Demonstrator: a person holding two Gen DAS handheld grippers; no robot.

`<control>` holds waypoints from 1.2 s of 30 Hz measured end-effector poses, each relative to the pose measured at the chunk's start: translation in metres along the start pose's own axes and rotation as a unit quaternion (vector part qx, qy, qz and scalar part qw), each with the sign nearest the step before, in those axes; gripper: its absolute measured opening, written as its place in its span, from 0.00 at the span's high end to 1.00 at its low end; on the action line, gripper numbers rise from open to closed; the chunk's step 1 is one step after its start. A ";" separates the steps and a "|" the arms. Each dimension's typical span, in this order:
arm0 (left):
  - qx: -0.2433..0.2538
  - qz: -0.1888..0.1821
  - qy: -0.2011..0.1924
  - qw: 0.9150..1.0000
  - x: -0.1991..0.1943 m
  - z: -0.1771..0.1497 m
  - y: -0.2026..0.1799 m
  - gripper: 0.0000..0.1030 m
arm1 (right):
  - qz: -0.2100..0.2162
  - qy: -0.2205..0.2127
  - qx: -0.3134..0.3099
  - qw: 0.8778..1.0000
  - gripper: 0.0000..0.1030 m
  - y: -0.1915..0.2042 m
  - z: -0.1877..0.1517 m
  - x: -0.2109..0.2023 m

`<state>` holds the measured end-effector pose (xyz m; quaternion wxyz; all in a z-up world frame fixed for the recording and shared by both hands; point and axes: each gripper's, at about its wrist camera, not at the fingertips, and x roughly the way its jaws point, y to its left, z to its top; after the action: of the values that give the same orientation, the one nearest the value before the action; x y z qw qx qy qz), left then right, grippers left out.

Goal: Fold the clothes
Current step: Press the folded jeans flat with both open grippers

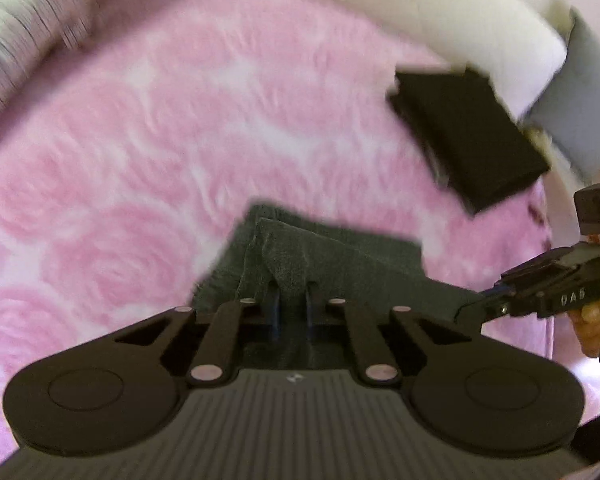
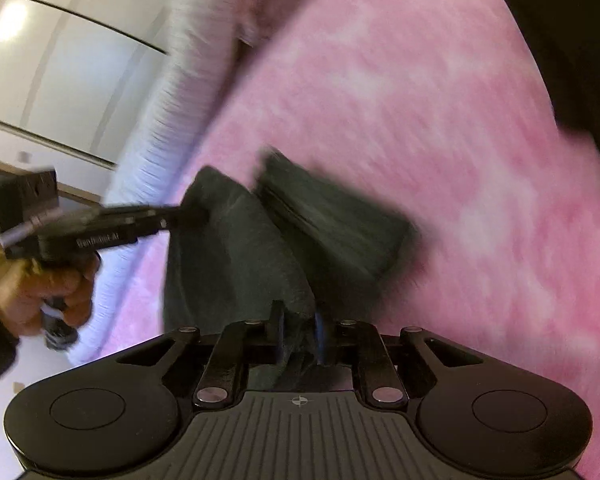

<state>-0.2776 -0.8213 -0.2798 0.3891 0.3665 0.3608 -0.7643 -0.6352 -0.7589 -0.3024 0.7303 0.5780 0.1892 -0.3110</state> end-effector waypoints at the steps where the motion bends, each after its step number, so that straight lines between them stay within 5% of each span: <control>1: -0.003 0.002 -0.012 1.000 -0.006 0.005 0.003 0.91 | 0.005 -0.011 -0.005 1.000 0.88 0.003 0.007 -0.003; 5: 0.014 0.009 0.036 0.999 0.050 0.021 0.015 0.88 | -0.024 -0.008 -0.011 1.000 0.88 -0.013 0.026 0.017; 9: -0.021 0.002 0.044 0.999 0.082 0.020 0.035 0.71 | -0.036 0.009 0.010 0.999 0.87 -0.047 0.026 0.040; 11: -0.042 -0.001 0.040 0.998 0.084 0.017 0.045 0.60 | -0.044 0.007 -0.005 0.999 0.77 -0.041 0.027 0.033; 13: -0.066 -0.003 0.024 0.998 0.065 0.010 0.054 0.61 | -0.068 0.004 -0.027 0.997 0.67 -0.032 0.026 0.026; 18: -0.112 0.047 -0.018 0.992 -0.011 -0.020 0.080 0.66 | -0.106 -0.036 -0.104 0.988 0.65 0.006 0.013 0.002; 21: -0.133 0.056 -0.008 0.989 -0.043 -0.058 0.090 0.74 | -0.076 -0.039 -0.158 0.984 0.65 0.037 0.005 0.009; 26: -0.151 0.060 0.045 0.986 -0.029 -0.120 0.086 0.80 | -0.072 -0.004 -0.229 0.971 0.65 0.062 0.003 0.066; 32: -0.183 0.092 0.034 0.978 0.006 -0.142 0.103 0.68 | -0.129 0.050 -0.365 0.920 0.65 0.072 0.007 0.119; 36: -0.167 0.107 0.016 0.980 -0.017 -0.146 0.096 0.74 | -0.122 0.011 -0.338 0.933 0.65 0.078 0.020 0.106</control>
<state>-0.1467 -0.7352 -0.3596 0.5186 0.3450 0.4480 -0.6413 -0.5063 -0.7926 -0.3083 0.8371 0.2728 0.3598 -0.3090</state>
